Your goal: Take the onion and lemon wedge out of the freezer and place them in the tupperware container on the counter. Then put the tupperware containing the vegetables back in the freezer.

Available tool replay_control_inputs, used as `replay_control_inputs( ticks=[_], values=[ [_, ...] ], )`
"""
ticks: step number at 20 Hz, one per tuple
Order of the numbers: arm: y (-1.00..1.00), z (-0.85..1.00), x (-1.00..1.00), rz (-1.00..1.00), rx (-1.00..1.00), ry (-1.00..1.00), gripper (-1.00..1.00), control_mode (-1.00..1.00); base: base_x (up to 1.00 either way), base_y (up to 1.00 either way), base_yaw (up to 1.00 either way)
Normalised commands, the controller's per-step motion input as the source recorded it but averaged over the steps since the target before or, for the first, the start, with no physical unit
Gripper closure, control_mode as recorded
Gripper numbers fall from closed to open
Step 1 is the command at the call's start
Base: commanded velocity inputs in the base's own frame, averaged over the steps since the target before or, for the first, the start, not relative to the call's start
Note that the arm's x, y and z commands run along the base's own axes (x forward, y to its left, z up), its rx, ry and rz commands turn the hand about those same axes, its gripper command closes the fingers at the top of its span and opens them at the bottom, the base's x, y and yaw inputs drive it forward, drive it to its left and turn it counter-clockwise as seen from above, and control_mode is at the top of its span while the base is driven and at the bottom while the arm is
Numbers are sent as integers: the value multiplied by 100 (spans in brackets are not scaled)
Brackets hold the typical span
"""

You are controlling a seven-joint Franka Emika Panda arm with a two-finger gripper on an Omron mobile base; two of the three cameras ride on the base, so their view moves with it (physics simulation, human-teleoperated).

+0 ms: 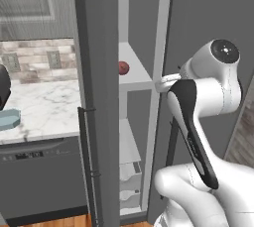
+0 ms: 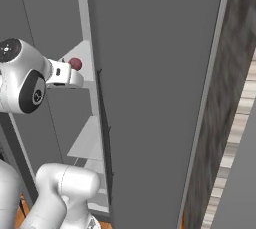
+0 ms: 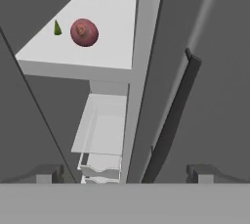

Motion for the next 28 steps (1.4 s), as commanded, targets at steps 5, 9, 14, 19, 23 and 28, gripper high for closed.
replay_control_inputs(
  ticks=[5, 9, 14, 19, 23, 28],
  values=[
    [5, -12, 10, 6, 0, 6, -100, -100, 0, 0, 0],
    [4, -3, 19, 18, 0, 3, -100, -100, 0, 0, 0],
    [13, 0, 9, 16, 0, 0, -100, -100, 0, 0, 0],
    [37, 0, 16, 4, -1, 0, -100, -100, 0, 0, 0],
    [31, -6, 29, -3, -4, 0, -100, -100, 0, 0, 0],
    [2, 0, 41, 0, 2, 0, -100, -100, 0, 0, 0]
  ],
)
